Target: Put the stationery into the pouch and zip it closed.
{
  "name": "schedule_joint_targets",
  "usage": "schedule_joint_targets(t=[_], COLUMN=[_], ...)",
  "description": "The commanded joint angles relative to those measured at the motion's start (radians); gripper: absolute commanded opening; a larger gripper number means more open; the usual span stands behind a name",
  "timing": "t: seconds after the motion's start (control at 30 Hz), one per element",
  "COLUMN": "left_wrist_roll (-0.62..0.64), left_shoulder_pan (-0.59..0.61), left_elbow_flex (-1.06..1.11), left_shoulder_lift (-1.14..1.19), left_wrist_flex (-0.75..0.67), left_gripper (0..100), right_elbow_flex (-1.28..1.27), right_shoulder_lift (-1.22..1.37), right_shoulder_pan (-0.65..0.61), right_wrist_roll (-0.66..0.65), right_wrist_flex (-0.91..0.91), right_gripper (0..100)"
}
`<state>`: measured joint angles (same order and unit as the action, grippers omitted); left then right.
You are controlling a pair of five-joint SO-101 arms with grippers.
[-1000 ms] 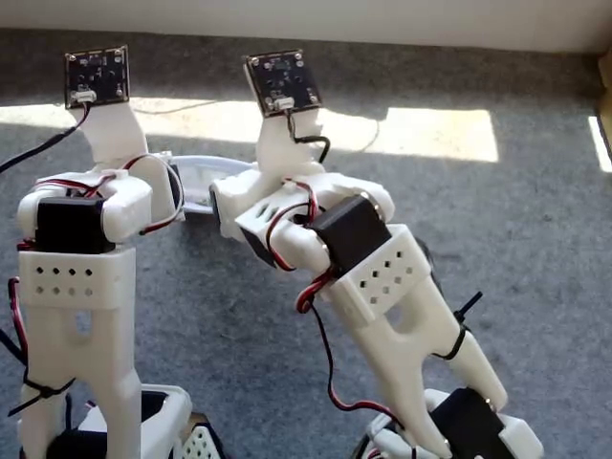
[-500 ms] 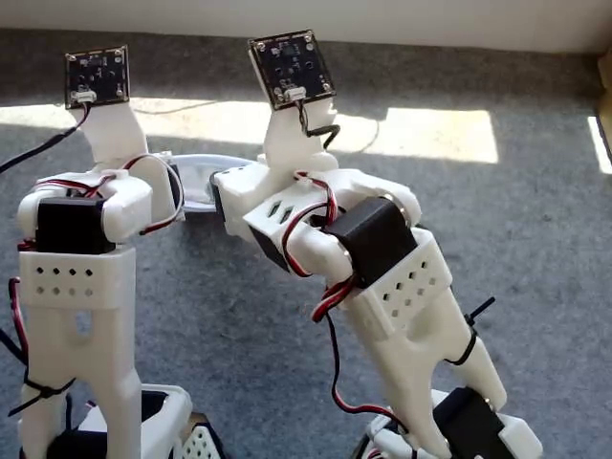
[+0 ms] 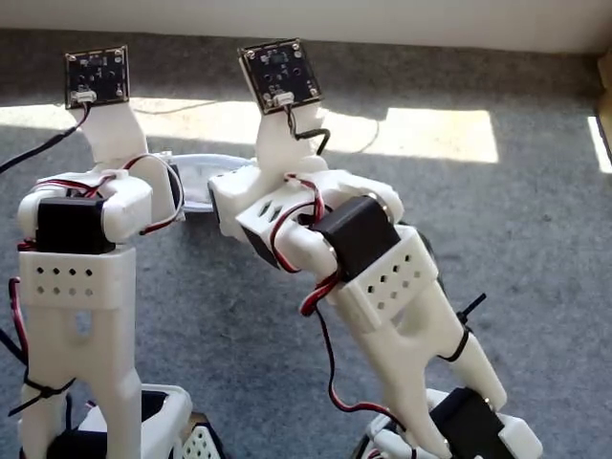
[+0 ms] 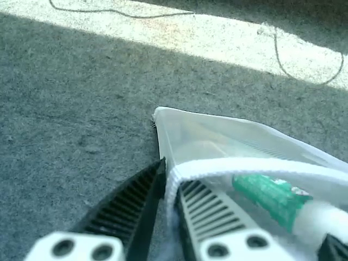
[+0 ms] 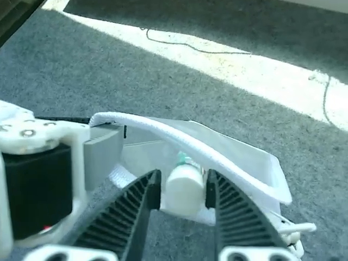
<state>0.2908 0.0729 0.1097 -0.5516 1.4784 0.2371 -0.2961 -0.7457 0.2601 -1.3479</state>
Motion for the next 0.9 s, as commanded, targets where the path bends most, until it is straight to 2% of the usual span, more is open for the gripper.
schedule_joint_targets(t=[0.0, 0.13, 0.33, 0.6, 0.87], left_wrist_roll=[-0.008, -0.008, -0.008, -0.008, -0.008], left_shoulder_pan=[-0.005, -0.005, -0.005, -0.005, 0.027], left_elbow_flex=[-0.021, -0.021, -0.021, -0.021, -0.021], left_shoulder_lift=[-0.018, -0.018, -0.016, -0.016, -0.016], left_wrist_flex=[-0.008, -0.008, -0.008, -0.009, -0.009], left_gripper=[1, 1, 1, 1, 1], right_elbow_flex=[0.007, 0.008, 0.045, 0.077, 0.074], right_shoulder_lift=[-0.053, -0.054, -0.074, -0.142, -0.234], right_shoulder_pan=[-0.008, -0.005, 0.025, 0.183, 0.2], right_wrist_roll=[-0.009, -0.012, -0.017, -0.232, -0.367], right_wrist_flex=[0.025, 0.024, -0.094, -0.219, -0.381], right_gripper=[19.7, 19.0, 19.0, 19.0, 19.0])
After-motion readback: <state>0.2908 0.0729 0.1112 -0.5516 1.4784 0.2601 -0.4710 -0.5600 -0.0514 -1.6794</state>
